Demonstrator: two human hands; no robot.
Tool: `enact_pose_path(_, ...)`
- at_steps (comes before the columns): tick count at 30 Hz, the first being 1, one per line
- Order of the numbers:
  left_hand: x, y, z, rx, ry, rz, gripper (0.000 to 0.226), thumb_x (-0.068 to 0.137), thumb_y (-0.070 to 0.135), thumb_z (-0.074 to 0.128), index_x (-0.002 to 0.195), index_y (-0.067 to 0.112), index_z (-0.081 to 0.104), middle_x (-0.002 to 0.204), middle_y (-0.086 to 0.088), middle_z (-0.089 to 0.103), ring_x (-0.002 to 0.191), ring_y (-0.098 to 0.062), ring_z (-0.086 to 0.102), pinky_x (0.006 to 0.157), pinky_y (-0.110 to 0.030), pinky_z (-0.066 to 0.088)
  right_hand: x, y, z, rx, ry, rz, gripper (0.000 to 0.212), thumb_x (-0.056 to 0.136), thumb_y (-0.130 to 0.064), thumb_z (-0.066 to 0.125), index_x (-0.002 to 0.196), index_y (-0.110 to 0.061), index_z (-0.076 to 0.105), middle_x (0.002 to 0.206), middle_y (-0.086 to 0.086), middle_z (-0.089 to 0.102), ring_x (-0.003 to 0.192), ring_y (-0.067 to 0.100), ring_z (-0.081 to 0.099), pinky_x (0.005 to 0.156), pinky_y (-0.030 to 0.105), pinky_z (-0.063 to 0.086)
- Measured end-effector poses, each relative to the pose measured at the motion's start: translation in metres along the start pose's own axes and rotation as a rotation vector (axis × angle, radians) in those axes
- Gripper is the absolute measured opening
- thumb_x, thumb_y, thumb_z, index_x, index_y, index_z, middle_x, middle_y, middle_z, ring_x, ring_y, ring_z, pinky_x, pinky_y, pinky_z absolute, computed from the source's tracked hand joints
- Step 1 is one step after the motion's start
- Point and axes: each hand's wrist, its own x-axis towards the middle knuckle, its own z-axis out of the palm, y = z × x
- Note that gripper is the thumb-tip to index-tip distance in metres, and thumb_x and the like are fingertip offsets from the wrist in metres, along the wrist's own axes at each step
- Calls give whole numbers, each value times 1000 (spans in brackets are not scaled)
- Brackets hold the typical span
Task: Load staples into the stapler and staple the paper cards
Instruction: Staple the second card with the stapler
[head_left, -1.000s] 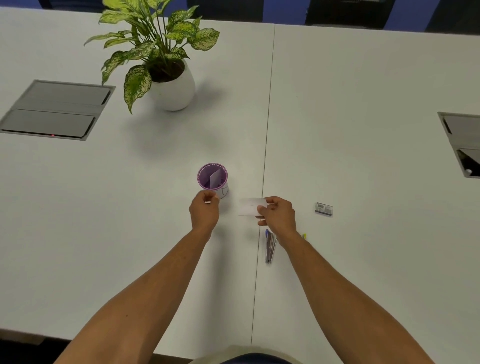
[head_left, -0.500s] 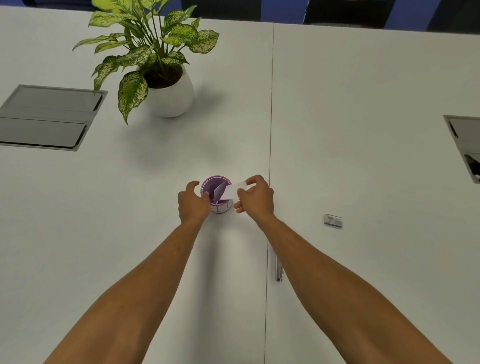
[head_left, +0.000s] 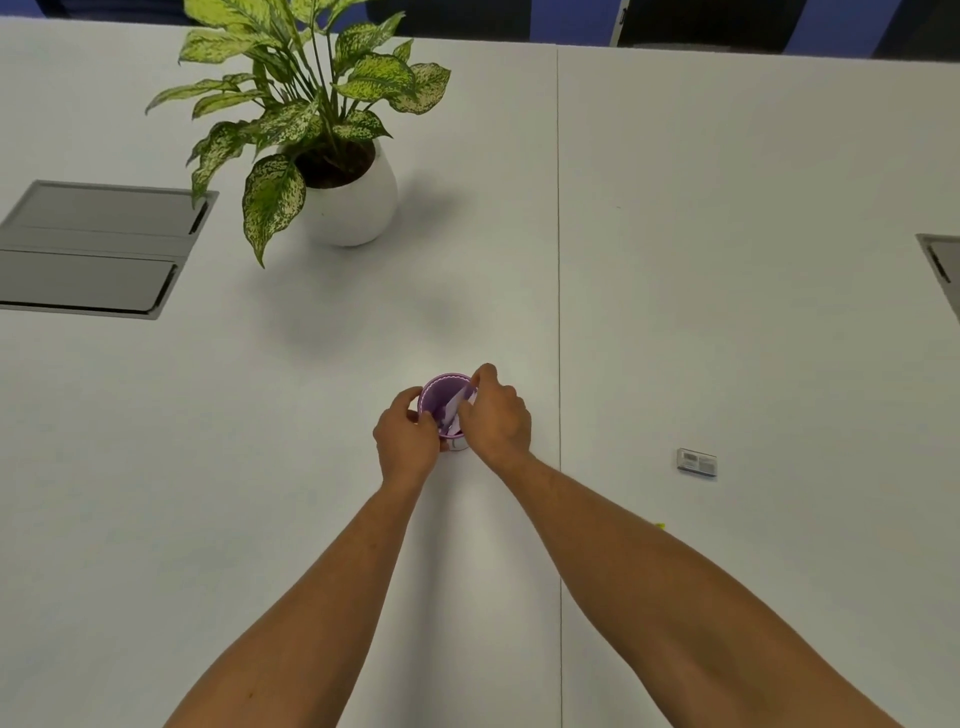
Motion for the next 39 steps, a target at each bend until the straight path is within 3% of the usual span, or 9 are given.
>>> enact_pose_path(7,-7,-4,1,-53,-35,-32,33,97,12,53,128,20,56,114,-10,64,93,-28,68,78,-43,61,2,3,5,-56,-3,-14,58,89,-56,57,127,-16,40,113,9,69,92,29,69,71,31,52)
enact_pose_path(13,-10,-5,2,-104,-36,-53,33,97,12,52,129,21,55,114,-11,65,93,-31,69,80,-44,60,-7,12,1,82,-8,-80,34,101,-37,43,123,-12,49,111,9,68,93,26,67,73,30,53)
enact_pose_path(18,-13,-9,5,-132,-46,-52,32,96,10,52,125,23,56,110,-10,65,88,-29,71,76,-43,61,-15,29,0,80,-81,-169,25,100,-20,49,117,-8,63,112,10,69,95,25,65,85,29,53)
enact_pose_path(20,-14,-9,7,-139,-43,-47,33,96,10,53,126,23,56,109,-9,65,85,-27,71,74,-40,62,-14,31,-2,50,-61,-163,25,99,-20,51,118,-9,64,110,10,71,94,25,67,86,30,55)
enact_pose_path(28,-14,-6,10,-108,-36,-40,35,95,12,56,129,20,54,116,-11,63,95,-32,68,82,-45,59,-9,32,-1,-149,-5,-239,24,100,-29,51,110,-14,66,101,8,73,82,25,69,67,25,49)
enact_pose_path(32,-16,-7,9,-114,-49,-28,33,96,13,55,128,21,55,113,-10,64,92,-31,69,79,-43,60,-12,38,5,-84,-60,-264,30,102,-34,45,115,-19,67,108,4,72,88,23,68,74,24,49)
enact_pose_path(35,-18,-7,7,-127,-48,-43,32,96,15,55,128,18,52,113,-10,63,85,-28,71,74,-38,62,-16,41,5,-78,-47,-291,27,101,-32,45,114,-21,65,112,3,70,88,23,67,71,21,43)
enact_pose_path(39,-24,-5,4,-157,-34,-67,39,96,30,56,132,15,46,110,-6,61,69,-25,72,56,-21,58,-25,50,-7,-83,112,-388,25,99,-25,51,115,-14,66,117,7,66,80,28,68,63,23,43)
